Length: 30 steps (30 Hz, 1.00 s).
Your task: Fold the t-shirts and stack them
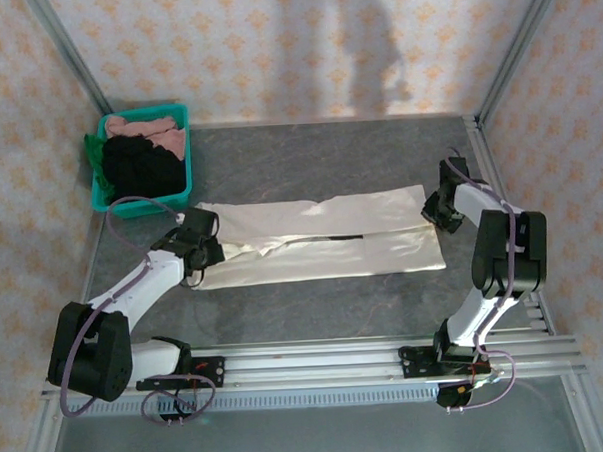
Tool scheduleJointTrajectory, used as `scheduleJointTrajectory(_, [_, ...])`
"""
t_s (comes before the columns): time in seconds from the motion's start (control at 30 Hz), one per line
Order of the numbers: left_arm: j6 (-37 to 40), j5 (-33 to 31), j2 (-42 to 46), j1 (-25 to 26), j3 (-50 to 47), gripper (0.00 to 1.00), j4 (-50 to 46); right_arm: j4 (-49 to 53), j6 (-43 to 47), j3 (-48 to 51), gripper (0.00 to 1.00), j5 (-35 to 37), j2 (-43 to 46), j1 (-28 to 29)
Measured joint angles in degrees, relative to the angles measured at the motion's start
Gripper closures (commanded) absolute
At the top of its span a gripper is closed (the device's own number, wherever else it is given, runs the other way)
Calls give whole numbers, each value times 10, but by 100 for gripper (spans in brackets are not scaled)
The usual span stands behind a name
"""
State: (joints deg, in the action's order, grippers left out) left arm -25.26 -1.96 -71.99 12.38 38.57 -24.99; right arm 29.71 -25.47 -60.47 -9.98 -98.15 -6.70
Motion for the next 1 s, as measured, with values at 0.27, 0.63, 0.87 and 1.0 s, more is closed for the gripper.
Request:
scheduleJointTrajectory(0.27, [-5, 2, 37, 0, 4, 59, -27, 0, -3, 3, 73, 12, 5, -1])
scheduleJointTrajectory(0.63, [-18, 43, -72, 33, 128, 47, -25, -23, -9, -1, 73, 7, 43, 78])
scheduleJointTrajectory(0.87, [-19, 47, -157, 105, 146, 51, -24, -47, -9, -11, 73, -1, -28, 111])
scheduleJointTrajectory(1.0, [-25, 45, -153, 104, 124, 78, -32, -42, -8, -5, 71, 9, -33, 108])
